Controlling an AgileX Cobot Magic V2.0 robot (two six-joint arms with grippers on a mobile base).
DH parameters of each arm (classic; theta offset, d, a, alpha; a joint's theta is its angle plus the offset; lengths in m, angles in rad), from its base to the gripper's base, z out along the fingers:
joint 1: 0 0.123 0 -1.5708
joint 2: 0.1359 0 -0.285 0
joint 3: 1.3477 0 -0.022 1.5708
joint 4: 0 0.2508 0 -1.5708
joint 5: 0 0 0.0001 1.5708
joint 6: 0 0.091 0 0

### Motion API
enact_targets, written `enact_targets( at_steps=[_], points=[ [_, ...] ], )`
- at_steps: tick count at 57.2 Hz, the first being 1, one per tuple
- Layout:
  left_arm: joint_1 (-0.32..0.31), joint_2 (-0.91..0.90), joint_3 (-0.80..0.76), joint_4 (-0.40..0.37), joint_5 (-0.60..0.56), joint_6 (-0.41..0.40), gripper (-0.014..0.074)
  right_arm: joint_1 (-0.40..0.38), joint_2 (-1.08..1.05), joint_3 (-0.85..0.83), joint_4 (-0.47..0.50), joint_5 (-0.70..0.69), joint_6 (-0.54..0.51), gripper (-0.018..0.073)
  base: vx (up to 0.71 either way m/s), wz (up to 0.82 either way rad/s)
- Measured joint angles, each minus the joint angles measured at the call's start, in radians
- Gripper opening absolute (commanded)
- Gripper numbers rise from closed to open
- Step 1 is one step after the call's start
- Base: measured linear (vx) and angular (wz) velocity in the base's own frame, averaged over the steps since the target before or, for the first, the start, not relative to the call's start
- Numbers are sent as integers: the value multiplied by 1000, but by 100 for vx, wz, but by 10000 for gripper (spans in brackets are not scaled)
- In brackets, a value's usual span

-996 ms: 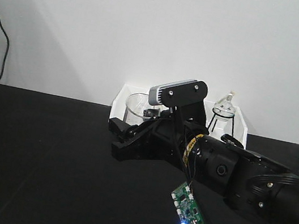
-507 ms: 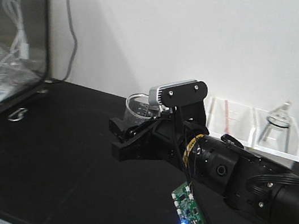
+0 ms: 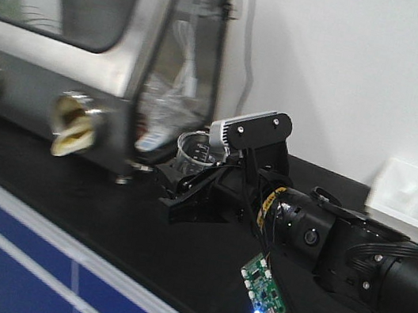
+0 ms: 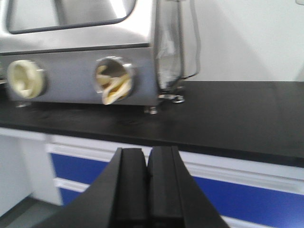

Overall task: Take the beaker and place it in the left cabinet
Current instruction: 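Hold the beaker in the right gripper while the base turns away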

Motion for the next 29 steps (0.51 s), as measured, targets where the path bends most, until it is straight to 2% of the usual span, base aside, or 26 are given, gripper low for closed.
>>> enact_targets(
  at_steps=[29],
  points=[
    [0,0,0,0,0,0,1,1,0,0,0,0,0,-9,6,69]
  ],
)
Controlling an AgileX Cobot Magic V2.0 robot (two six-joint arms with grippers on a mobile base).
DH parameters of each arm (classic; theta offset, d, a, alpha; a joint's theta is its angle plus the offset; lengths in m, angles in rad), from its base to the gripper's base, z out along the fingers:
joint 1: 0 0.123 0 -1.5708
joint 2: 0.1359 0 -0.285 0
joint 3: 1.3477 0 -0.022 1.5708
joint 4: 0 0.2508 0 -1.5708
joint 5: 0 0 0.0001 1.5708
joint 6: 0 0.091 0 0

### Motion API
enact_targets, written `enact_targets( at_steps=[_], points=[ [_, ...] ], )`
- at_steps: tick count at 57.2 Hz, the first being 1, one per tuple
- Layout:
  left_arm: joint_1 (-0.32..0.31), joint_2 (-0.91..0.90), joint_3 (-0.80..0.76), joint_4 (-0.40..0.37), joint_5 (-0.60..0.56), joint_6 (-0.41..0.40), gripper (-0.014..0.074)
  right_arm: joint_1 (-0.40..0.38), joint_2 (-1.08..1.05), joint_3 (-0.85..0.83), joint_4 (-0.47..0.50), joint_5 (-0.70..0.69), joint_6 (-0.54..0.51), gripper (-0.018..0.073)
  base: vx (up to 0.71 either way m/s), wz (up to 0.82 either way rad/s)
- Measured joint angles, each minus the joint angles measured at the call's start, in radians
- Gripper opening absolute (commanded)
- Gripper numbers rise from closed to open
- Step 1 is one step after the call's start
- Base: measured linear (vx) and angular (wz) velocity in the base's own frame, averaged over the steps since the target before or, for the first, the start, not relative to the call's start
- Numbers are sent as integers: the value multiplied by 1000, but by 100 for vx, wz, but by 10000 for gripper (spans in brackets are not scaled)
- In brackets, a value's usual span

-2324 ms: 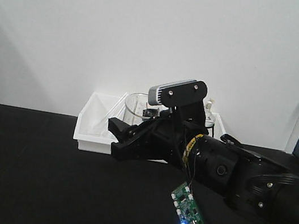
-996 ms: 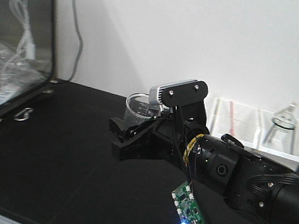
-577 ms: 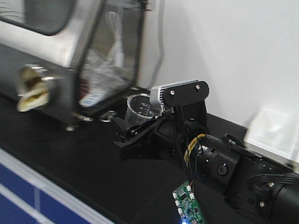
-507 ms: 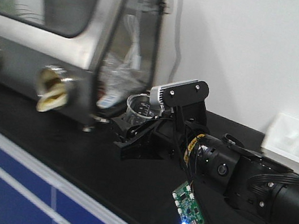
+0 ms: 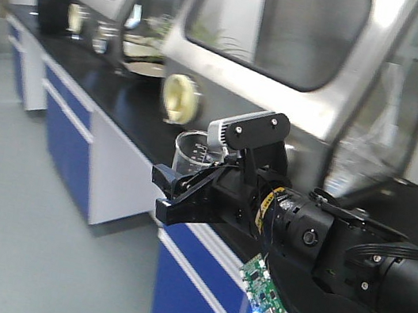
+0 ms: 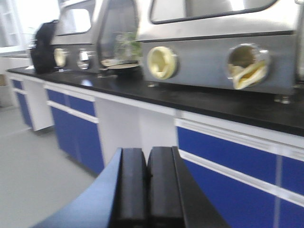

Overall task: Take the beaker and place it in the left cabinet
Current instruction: 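Hold the beaker in the right gripper while the base turns away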

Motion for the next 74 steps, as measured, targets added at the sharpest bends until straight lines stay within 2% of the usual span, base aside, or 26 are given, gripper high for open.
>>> enact_targets(
  at_steps=[52,74],
  points=[
    [0,0,0,0,0,0,1,0,0,0,0,0,0,-9,24,65],
    [0,0,0,0,0,0,1,0,0,0,0,-1,0,-9,38,41]
  ],
)
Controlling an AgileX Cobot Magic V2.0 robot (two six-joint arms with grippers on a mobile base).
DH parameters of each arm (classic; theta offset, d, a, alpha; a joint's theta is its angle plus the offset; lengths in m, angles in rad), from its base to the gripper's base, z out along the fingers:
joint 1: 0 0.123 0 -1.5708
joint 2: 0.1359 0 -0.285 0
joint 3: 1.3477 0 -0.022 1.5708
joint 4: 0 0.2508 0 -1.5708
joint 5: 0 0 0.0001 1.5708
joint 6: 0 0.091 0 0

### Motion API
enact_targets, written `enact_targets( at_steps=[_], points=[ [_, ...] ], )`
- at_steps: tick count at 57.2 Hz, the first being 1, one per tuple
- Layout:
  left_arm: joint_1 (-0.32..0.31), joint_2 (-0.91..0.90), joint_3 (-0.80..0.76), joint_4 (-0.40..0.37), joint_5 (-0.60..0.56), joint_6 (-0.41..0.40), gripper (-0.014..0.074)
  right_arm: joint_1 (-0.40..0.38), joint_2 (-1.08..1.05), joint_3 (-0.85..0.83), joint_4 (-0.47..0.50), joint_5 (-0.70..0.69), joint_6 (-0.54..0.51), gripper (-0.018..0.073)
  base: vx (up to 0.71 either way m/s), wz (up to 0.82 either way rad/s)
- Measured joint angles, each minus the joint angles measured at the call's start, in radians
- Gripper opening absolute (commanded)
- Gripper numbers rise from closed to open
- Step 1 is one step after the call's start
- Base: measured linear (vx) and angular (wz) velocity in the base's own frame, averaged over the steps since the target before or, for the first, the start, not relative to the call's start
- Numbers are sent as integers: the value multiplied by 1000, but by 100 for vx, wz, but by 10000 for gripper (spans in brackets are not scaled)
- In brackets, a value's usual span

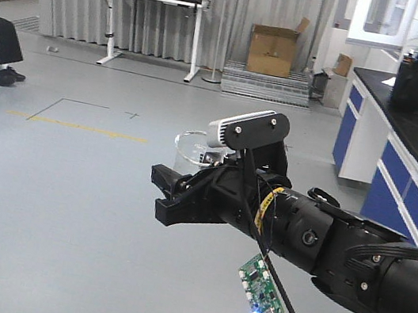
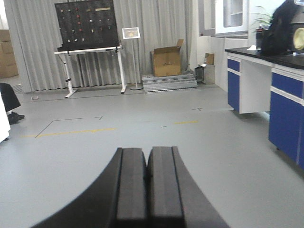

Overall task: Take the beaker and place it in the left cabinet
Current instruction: 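Hold the beaker in the right gripper while the base turns away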

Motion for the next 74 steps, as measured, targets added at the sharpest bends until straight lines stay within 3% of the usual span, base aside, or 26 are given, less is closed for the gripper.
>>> enact_targets(
  at_steps=[74],
  points=[
    [0,0,0,0,0,0,1,0,0,0,0,1,0,-9,54,-3]
  ],
)
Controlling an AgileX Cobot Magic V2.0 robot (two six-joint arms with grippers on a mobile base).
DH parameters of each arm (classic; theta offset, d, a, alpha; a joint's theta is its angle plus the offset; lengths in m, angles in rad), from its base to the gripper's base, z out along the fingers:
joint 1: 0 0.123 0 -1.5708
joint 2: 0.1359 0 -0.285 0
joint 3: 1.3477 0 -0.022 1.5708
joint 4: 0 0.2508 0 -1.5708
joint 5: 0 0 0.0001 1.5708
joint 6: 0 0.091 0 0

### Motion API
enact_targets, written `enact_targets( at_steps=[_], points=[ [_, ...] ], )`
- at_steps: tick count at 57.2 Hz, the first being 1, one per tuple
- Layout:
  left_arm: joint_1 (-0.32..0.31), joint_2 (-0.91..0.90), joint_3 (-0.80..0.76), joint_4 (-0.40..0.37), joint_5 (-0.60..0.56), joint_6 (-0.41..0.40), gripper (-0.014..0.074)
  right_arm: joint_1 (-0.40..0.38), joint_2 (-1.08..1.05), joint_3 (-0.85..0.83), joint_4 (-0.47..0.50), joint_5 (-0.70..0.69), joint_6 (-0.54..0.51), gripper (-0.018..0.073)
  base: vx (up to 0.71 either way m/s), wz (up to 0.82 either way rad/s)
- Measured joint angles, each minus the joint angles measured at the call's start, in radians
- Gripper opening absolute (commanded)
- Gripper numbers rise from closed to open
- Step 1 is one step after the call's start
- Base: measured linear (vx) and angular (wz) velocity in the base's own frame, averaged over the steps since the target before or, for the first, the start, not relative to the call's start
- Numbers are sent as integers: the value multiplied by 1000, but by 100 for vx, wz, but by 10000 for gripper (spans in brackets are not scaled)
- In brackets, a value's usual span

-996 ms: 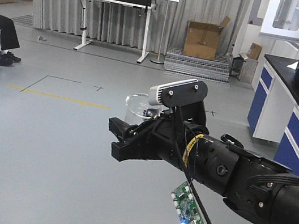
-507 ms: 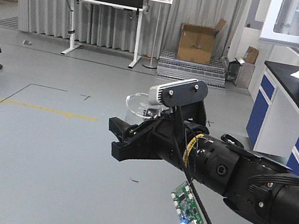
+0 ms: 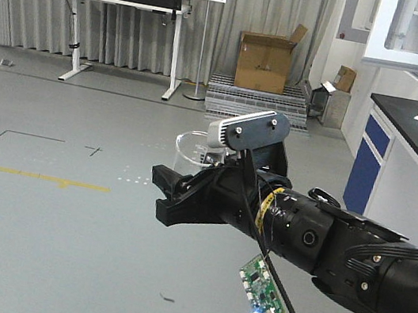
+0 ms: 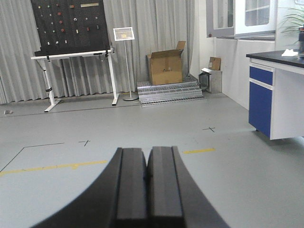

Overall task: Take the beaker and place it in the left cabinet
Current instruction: 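Hold the beaker in the right gripper while the base turns away, then carry the beaker in the right gripper toward the open white cabinet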

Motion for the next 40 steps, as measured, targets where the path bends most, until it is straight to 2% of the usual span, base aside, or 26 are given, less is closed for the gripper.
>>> enact_targets(
  at_steps=[40],
  points=[
    [0,0,0,0,0,0,1,0,0,0,0,-1,0,-9,67,-3]
  ],
)
